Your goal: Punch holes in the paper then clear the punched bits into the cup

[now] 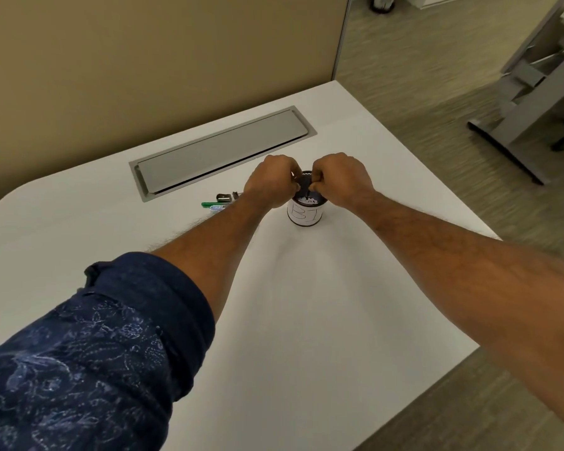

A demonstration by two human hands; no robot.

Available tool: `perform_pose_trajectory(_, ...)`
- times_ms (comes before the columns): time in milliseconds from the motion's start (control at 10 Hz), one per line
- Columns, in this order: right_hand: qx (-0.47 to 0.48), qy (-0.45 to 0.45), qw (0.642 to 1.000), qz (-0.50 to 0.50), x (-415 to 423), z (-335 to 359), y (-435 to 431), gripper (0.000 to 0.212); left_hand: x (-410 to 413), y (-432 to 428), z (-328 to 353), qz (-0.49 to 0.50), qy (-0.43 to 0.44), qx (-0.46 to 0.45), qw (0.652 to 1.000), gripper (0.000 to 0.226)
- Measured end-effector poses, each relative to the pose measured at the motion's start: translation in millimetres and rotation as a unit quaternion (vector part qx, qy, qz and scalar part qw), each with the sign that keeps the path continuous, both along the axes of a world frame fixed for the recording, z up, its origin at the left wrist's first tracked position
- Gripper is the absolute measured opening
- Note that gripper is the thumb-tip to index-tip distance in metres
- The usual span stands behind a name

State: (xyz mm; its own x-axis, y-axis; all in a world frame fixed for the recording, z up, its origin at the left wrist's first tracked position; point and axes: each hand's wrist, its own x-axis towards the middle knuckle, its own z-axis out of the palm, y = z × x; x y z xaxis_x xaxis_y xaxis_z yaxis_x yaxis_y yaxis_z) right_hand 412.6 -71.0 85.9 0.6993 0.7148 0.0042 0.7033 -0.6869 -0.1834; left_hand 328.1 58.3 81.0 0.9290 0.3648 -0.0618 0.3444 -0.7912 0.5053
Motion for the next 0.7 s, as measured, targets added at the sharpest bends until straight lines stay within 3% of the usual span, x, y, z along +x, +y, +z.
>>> perform_pose_trajectory(200, -0.032, 0.034, 0.998, 0.050, -7, 4, -1, 0.027, -6, -1, 6, -0.019, 0.001, -0.003, 1.000, 0.030)
perform_pose_trajectory(400, 0.007, 0.026, 0.999, 0.022, -20, 15, -4, 0.021, -24, -3, 18, -0.015, 0.007, 0.027, 1.000, 0.023)
perform_pose_trajectory(500, 0.024, 0.078, 0.996, 0.019, -33, 20, -4, 0.022, -40, 1, 22, -0.008, 0.008, 0.051, 0.999, 0.022)
perform_pose_trajectory(600, 0.038, 0.095, 0.994, 0.046, -52, 22, -2, 0.033, -63, 7, 23, -0.020, 0.012, 0.046, 0.999, 0.029)
perform_pose_trajectory(700, 0.055, 0.099, 0.991, 0.065, -70, 18, 0, 0.031, -88, 12, 24, -0.023, 0.028, 0.045, 0.998, 0.035)
